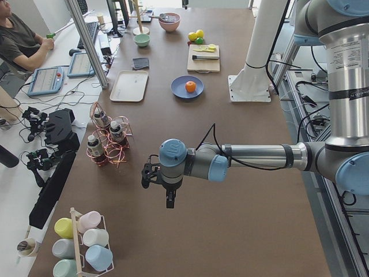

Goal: Pick orange to plate

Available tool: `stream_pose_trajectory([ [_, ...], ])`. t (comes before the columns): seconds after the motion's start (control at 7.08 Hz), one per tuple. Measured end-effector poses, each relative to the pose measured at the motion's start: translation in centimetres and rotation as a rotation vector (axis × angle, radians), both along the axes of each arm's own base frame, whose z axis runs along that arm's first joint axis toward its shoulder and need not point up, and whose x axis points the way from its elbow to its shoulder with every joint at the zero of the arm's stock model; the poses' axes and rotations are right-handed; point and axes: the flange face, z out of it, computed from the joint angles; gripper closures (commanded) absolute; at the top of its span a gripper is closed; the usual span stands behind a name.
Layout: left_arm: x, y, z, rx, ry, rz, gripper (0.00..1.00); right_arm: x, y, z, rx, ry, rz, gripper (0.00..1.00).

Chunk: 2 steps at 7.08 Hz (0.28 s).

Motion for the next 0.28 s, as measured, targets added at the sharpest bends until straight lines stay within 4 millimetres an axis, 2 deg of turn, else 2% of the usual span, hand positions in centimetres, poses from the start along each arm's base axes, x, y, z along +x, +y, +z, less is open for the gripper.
stream_pose_trajectory([
  [0.28, -0.03, 0.02, 0.02, 0.0, -0.002, -0.001, 0.02, -0.15, 0.11, -0.2, -0.001, -0.005, 0.004, 0.0],
])
